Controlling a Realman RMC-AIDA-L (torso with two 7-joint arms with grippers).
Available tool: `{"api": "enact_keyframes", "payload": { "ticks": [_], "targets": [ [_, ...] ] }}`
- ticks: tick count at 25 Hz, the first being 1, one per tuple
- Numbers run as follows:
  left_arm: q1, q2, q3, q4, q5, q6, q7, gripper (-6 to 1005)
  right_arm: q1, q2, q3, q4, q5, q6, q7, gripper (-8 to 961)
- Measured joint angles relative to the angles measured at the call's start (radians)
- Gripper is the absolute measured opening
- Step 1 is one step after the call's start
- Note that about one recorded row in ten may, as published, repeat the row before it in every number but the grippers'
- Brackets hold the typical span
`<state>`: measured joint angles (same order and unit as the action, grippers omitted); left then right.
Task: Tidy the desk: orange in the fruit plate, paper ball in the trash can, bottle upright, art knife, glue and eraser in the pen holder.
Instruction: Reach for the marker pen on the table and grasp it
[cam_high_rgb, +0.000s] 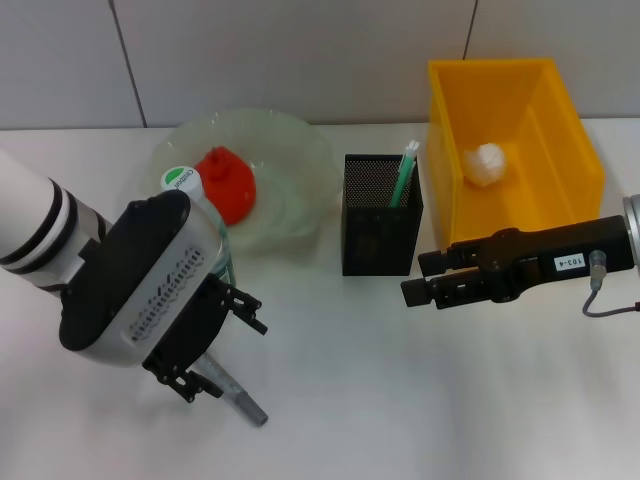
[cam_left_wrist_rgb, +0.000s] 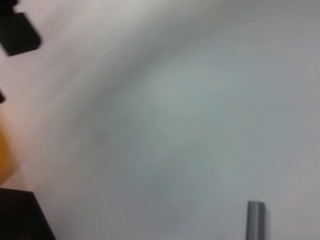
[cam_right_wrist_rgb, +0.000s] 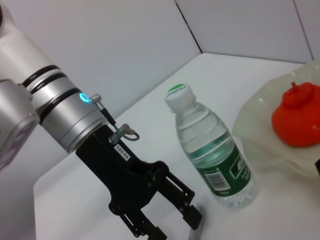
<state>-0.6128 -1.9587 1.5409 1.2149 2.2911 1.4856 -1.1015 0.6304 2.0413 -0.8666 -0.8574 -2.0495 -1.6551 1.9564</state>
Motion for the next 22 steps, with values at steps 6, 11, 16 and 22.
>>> {"api": "enact_keyframes", "payload": {
  "ticks": [6,11,16,22],
  "targets": [
    [-0.007,0.009,0.063,0.003,0.031,-0.026,-0.001,799,0.0,0.0,-0.001,0.0,0.0,0.013,-0.003,747],
    [-0.015,0.023,0.142,0.022,0.05,-0.048,-0.001,798,0.0,0.003,-0.002,-0.002,0.0,0.018,-0.004,747],
    [-0.023,0.039,0.214,0.031,0.056,-0.079,-0.001,798,0.0,0.009,-0.001,-0.002,0.0,0.02,-0.004,747],
    [-0.043,0.051,0.259,0.029,0.052,-0.094,-0.003,795,-0.008,0.015,0.003,-0.001,0.003,0.02,-0.004,746]
  ]
}}
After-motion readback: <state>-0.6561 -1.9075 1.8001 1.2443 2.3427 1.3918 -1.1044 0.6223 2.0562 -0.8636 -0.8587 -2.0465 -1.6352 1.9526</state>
